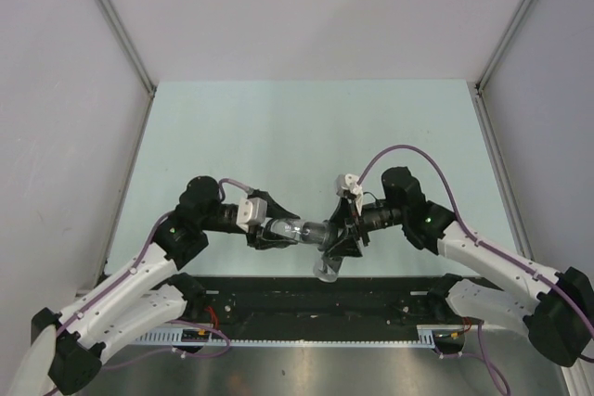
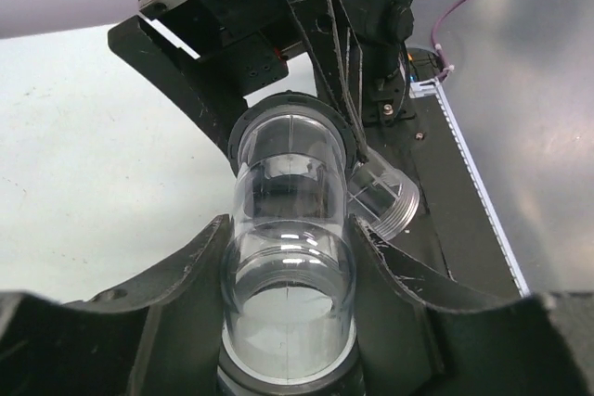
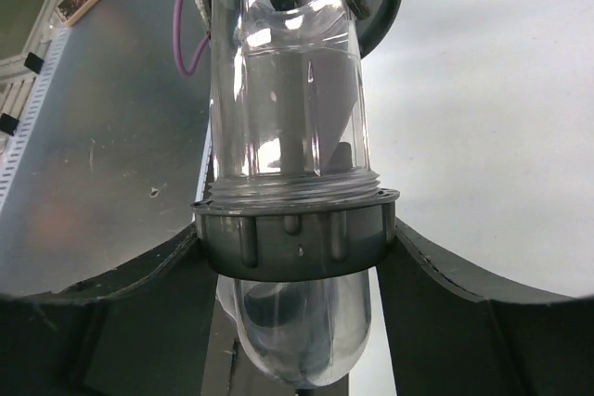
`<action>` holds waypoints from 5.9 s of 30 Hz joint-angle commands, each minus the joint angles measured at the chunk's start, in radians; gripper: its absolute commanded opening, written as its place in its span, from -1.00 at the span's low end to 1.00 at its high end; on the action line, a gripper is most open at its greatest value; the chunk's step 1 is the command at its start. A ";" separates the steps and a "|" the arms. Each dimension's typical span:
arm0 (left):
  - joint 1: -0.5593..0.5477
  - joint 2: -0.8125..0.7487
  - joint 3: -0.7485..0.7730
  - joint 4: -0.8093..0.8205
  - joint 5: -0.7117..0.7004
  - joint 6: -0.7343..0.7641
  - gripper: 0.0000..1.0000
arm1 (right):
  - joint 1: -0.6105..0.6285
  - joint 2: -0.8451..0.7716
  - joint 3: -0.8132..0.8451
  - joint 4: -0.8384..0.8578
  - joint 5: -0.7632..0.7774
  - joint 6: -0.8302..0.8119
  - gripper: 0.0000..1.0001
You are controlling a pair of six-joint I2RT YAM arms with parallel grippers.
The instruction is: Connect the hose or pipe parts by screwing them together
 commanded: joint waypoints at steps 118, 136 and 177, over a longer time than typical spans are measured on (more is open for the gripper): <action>-0.017 -0.054 0.204 0.026 -0.236 -1.271 -0.99 | 0.574 -0.284 0.005 0.143 1.013 -0.782 -0.37; -0.032 -0.092 -0.024 0.058 -0.097 0.257 -1.00 | 0.050 -0.087 0.066 0.215 -0.015 0.101 -0.53; -0.017 -0.038 0.108 0.029 -0.321 -1.456 -0.99 | 0.381 -0.407 0.036 -0.069 0.839 -0.874 0.89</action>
